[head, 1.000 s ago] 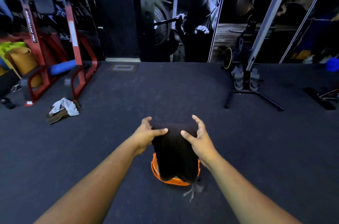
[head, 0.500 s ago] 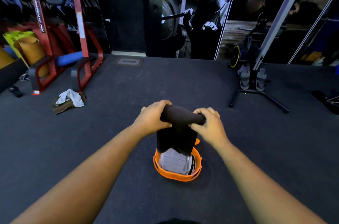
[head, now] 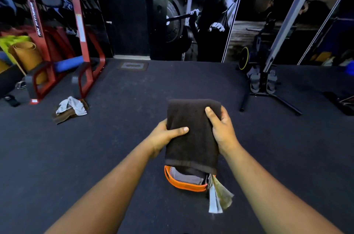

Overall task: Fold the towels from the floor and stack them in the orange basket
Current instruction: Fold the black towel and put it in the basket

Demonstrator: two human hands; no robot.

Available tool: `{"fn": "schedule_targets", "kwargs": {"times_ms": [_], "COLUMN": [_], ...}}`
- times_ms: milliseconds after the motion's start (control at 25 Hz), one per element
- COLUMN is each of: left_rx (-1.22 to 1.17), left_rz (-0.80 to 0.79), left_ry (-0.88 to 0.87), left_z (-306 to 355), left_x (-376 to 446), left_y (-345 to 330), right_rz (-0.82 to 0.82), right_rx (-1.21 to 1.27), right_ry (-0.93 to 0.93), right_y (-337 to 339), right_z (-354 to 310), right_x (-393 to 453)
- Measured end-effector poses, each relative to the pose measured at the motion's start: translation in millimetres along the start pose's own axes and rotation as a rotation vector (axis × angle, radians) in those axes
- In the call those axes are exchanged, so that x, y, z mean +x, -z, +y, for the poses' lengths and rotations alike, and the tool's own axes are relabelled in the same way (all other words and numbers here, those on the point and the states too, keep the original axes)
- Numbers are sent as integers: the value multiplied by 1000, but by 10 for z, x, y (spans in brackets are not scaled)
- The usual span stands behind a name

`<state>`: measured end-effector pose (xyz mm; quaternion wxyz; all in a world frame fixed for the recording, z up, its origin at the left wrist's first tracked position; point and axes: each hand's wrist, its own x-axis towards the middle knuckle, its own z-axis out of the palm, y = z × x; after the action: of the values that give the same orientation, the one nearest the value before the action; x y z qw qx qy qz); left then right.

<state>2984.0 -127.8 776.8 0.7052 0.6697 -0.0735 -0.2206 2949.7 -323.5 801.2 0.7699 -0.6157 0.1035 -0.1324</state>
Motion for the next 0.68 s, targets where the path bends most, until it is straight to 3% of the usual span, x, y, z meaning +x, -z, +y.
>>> {"fn": "schedule_targets", "kwargs": {"times_ms": [280, 400, 480, 600, 680], "left_rx": [-321, -335, -371, -463, -499], "left_rz": [284, 355, 415, 407, 353], "left_ry": [68, 106, 143, 237, 310], "left_z": [-423, -702, -927, -1203, -1355], "left_x": [379, 587, 811, 1219, 1447], "left_y": [-115, -221, -333, -577, -684], "right_rz": [-4, 266, 443, 391, 358], "right_rx": [-57, -260, -102, 255, 327], "right_ry": [-471, -455, -483, -627, -647], "right_y": [271, 374, 448, 522, 663], "right_z": [685, 1134, 1378, 1630, 1757], "right_x": [-253, -232, -51, 410, 757]}}
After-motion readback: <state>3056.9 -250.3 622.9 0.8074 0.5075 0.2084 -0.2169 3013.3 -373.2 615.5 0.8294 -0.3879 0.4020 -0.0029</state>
